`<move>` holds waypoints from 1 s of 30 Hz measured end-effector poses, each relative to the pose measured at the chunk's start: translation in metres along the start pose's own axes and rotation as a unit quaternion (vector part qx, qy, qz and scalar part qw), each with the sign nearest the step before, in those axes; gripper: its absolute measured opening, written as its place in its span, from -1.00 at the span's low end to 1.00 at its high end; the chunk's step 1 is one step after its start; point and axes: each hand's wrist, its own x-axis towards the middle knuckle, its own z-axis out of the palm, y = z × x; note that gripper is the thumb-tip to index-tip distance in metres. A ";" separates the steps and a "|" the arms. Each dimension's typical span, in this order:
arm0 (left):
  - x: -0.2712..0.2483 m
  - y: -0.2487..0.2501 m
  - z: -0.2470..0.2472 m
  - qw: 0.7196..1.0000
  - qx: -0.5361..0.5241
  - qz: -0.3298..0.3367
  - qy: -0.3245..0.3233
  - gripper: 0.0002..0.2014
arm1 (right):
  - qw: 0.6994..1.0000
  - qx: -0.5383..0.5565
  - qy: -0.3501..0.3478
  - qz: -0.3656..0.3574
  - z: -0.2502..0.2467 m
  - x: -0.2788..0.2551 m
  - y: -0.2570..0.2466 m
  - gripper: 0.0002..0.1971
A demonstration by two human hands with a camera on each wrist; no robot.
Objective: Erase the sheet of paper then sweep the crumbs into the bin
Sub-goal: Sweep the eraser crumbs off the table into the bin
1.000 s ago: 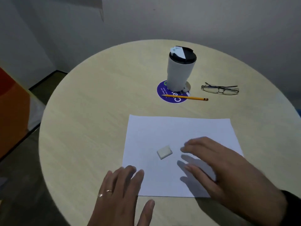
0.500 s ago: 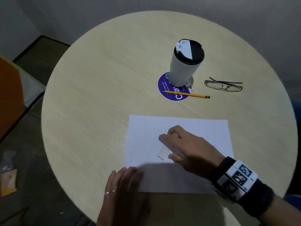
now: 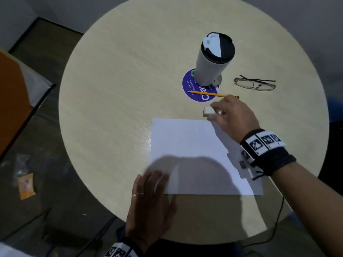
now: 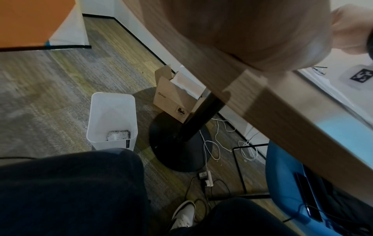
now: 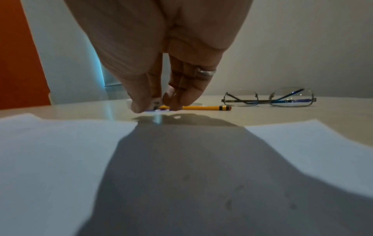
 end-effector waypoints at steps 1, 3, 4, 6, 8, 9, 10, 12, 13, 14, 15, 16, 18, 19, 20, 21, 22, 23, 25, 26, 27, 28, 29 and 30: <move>-0.001 0.000 0.000 1.000 -0.002 -0.005 -0.008 -0.32 | 1.000 -0.013 -0.018 0.009 0.003 0.006 -0.001 -0.80; 0.000 0.003 -0.003 1.000 -0.006 -0.010 -0.011 -0.33 | 0.999 -0.014 -0.037 0.017 0.010 0.013 0.000 -0.79; 0.001 0.004 -0.004 1.000 -0.009 -0.009 -0.008 -0.34 | 0.999 -0.003 -0.032 0.017 0.013 0.014 0.001 -0.78; 0.003 0.006 -0.006 1.000 -0.017 -0.009 -0.001 -0.37 | 0.999 0.019 -0.013 0.025 0.018 0.011 0.004 -0.72; 0.004 0.006 -0.007 1.000 -0.017 -0.013 0.000 -0.38 | 0.999 0.031 -0.002 0.042 0.021 0.007 0.004 -0.64; 0.003 0.006 -0.008 1.000 -0.017 -0.016 -0.003 -0.37 | 0.998 0.032 0.003 0.048 0.022 0.004 0.003 -0.61; 0.003 0.006 -0.008 1.000 -0.018 -0.018 -0.004 -0.37 | 0.998 0.031 0.014 0.051 0.022 0.000 -0.001 -0.57; 0.001 0.005 -0.007 1.000 -0.016 -0.011 -0.002 -0.36 | 0.998 0.017 0.049 0.033 0.020 -0.014 -0.014 -0.44; 0.000 0.004 -0.006 1.000 -0.012 -0.006 0.002 -0.36 | 0.998 0.006 0.066 0.005 0.020 -0.024 -0.025 -0.39; -0.001 0.004 -0.004 1.000 -0.006 0.000 0.009 -0.37 | 0.997 -0.010 0.067 -0.034 0.021 -0.036 -0.038 -0.36; -0.002 0.003 -0.002 1.000 -0.003 0.005 0.019 -0.38 | 0.996 -0.033 0.042 -0.076 0.025 -0.050 -0.051 -0.35; -0.003 0.003 0.000 1.000 -0.002 0.010 0.028 -0.38 | 0.992 -0.061 -0.008 -0.113 0.032 -0.065 -0.062 -0.31; -0.005 0.003 0.002 0.999 0.000 0.014 0.040 -0.39 | 0.976 -0.108 -0.124 -0.142 0.049 -0.091 -0.074 -0.17; -0.005 0.004 0.003 0.999 0.003 0.014 0.042 -0.39 | 0.970 -0.121 -0.160 -0.136 0.056 -0.099 -0.073 -0.10; -0.005 0.004 0.003 0.999 0.006 0.013 0.042 -0.39 | 0.968 -0.132 -0.173 -0.126 0.061 -0.103 -0.070 -0.04; -0.004 0.004 0.003 0.999 0.008 0.011 0.042 -0.39 | 0.968 -0.139 -0.177 -0.112 0.063 -0.104 -0.067 0.01; -0.004 0.005 0.003 0.999 0.010 0.008 0.043 -0.38 | 0.969 -0.140 -0.183 -0.088 0.063 -0.103 -0.063 0.09; -0.004 0.005 0.003 0.999 0.011 0.007 0.044 -0.38 | 0.971 -0.134 -0.193 -0.051 0.062 -0.100 -0.061 0.20; -0.004 0.004 0.004 0.999 0.012 0.005 0.050 -0.38 | 0.971 -0.120 -0.205 0.022 0.057 -0.094 -0.062 0.40; -0.004 0.004 0.004 0.999 0.010 0.004 0.051 -0.38 | 0.971 -0.116 -0.205 0.040 0.055 -0.093 -0.064 0.44; -0.004 0.004 0.004 0.999 0.008 0.004 0.049 -0.37 | 0.971 -0.109 -0.209 0.048 0.055 -0.094 -0.066 0.44; -0.004 0.004 0.004 0.999 0.007 0.003 0.047 -0.37 | 0.970 -0.101 -0.215 0.048 0.054 -0.096 -0.068 0.41; -0.005 0.004 0.003 0.999 0.008 0.002 0.045 -0.37 | 0.970 -0.095 -0.220 0.040 0.055 -0.097 -0.069 0.35; -0.005 0.005 0.003 0.999 0.009 0.002 0.043 -0.37 | 0.971 -0.095 -0.220 0.028 0.054 -0.097 -0.070 0.27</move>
